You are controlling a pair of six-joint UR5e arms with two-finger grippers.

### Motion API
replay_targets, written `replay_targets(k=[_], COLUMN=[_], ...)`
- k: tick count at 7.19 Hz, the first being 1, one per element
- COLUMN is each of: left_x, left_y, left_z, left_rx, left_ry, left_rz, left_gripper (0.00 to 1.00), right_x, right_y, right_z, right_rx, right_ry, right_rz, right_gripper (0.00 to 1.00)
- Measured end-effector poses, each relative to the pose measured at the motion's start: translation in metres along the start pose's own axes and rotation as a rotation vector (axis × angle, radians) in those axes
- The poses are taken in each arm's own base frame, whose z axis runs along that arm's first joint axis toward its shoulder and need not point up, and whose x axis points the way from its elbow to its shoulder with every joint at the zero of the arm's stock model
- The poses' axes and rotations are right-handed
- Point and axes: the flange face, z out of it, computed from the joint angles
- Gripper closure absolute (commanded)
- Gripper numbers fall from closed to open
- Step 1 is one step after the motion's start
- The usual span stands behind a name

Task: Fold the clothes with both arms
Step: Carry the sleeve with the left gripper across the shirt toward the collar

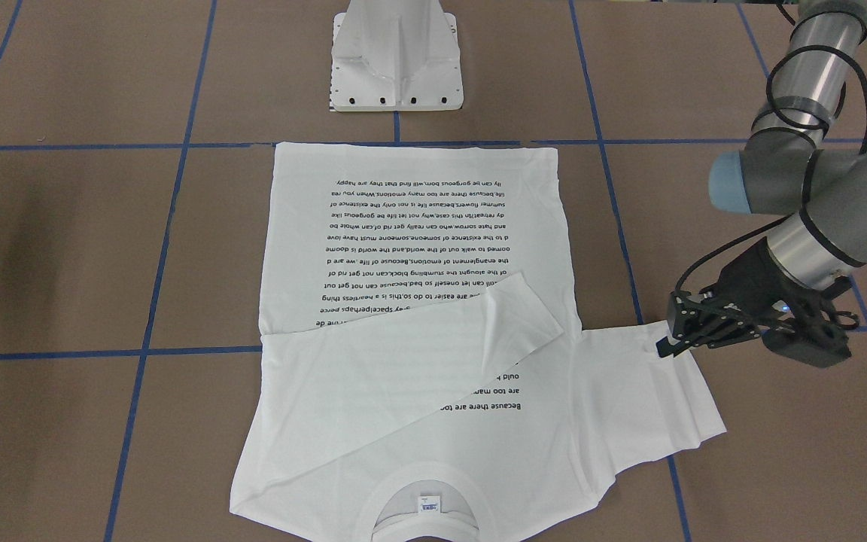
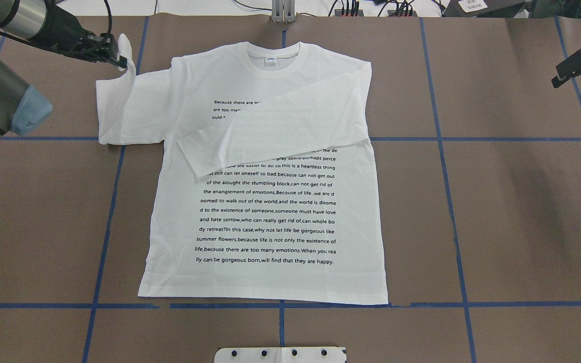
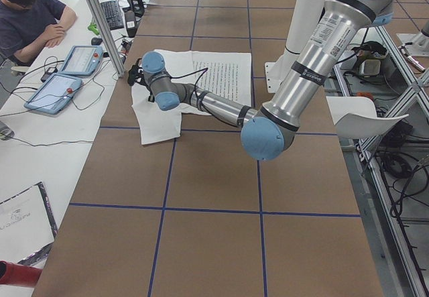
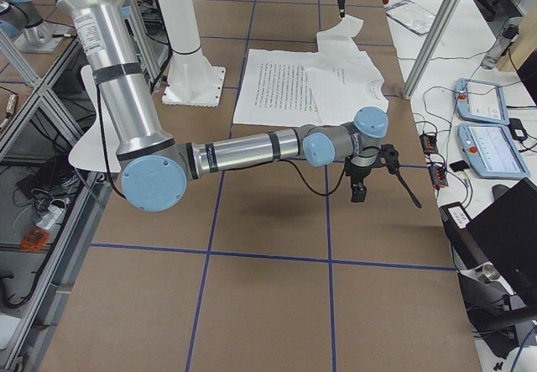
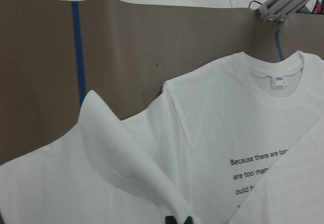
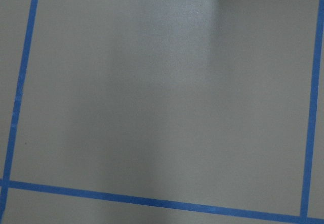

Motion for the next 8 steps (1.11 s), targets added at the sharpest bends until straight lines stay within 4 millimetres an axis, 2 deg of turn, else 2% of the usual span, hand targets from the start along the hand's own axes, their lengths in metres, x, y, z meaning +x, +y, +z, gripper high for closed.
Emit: replay_targets(k=[1,3,6,8], left_x=[0.038,0.101,0.187,0.229], left_y=[0.003,0.016,0.047,0.080], left_z=[0.010,0.038,0.080,0.111], left_rx=[-0.013,-0.029,-0.049,-0.055], left_ry=[0.037,0.077,0.124,0.140], left_rz=[-0.031,-0.083,-0.145,-0.155], left_gripper=[1.00,1.00,1.00,1.00], right_x=[0.001,0.002,0.001,0.000], right_y=[0.000,0.001,0.000,0.000], right_z=[0.000,0.000,0.000,0.000], right_rx=[0.000,0.000,-0.001,-0.003], right_ry=[0.000,0.000,0.001,-0.007], right_rz=[0.002,0.003,0.002,0.003], right_gripper=[0.00,0.00,0.00,0.00])
